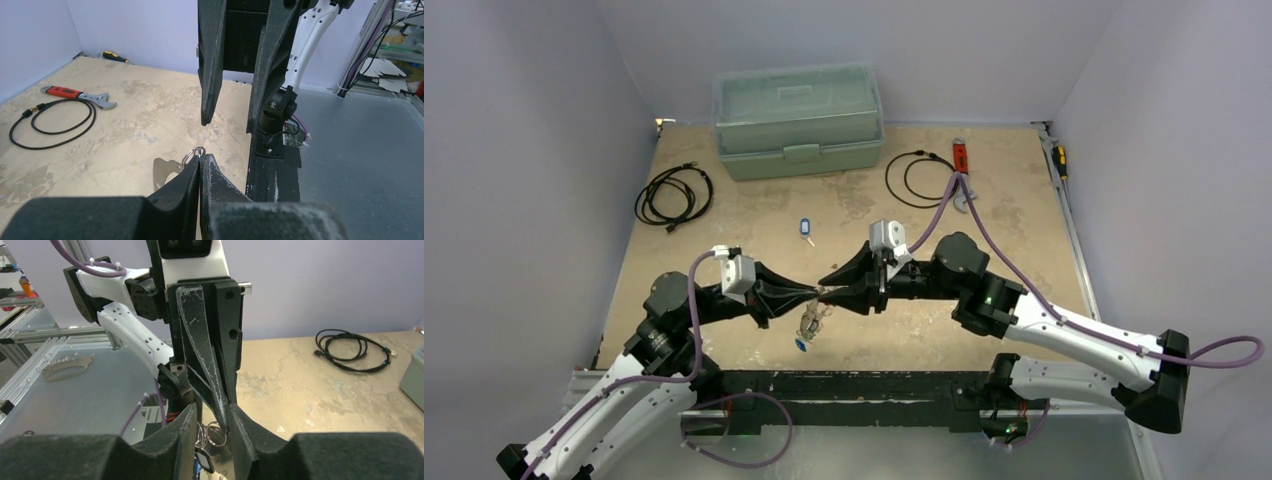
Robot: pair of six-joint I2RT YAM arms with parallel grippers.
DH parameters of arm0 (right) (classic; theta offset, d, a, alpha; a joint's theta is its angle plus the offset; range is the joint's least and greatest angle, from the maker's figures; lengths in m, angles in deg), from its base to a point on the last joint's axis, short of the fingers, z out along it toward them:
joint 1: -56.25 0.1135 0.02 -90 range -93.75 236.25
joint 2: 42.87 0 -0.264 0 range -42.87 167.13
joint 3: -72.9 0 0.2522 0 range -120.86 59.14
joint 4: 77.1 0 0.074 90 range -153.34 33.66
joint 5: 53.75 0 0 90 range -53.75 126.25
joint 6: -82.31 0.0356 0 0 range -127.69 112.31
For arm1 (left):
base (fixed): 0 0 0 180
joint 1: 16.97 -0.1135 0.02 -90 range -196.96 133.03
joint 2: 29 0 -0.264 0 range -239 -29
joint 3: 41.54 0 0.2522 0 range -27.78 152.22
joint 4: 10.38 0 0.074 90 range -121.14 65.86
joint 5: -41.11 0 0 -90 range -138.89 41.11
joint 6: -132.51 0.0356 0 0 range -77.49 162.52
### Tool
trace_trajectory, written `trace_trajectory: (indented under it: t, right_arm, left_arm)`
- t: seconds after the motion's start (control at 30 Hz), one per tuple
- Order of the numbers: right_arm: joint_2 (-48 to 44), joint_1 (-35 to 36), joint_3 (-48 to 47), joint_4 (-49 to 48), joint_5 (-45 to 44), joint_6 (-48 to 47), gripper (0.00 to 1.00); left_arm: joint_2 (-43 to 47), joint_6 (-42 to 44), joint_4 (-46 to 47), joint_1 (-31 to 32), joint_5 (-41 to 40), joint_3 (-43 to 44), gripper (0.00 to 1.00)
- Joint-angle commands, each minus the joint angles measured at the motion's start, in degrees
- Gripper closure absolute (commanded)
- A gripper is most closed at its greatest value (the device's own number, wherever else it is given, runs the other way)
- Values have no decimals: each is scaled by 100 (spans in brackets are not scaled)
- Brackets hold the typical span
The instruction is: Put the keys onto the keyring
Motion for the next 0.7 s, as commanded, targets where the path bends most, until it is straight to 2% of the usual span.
trace_trajectory:
  t: [0.0, 0.2, 0.37, 0.67]
  right_arm:
    - [14, 31, -85, 91, -95, 415, 64]
    - [-18, 28, 284, -129, 111, 583, 57]
    - [105, 27, 501, -362, 294, 599, 56]
    - [171, 23, 612, -367, 45, 533, 54]
  left_arm:
    - [62, -13, 209, -29, -253, 245, 100]
    - [86, -4, 196, -27, -366, 248, 100]
    - [80, -21, 203, -25, -345, 251, 100]
    - [131, -72, 278, -29, -272, 221, 100]
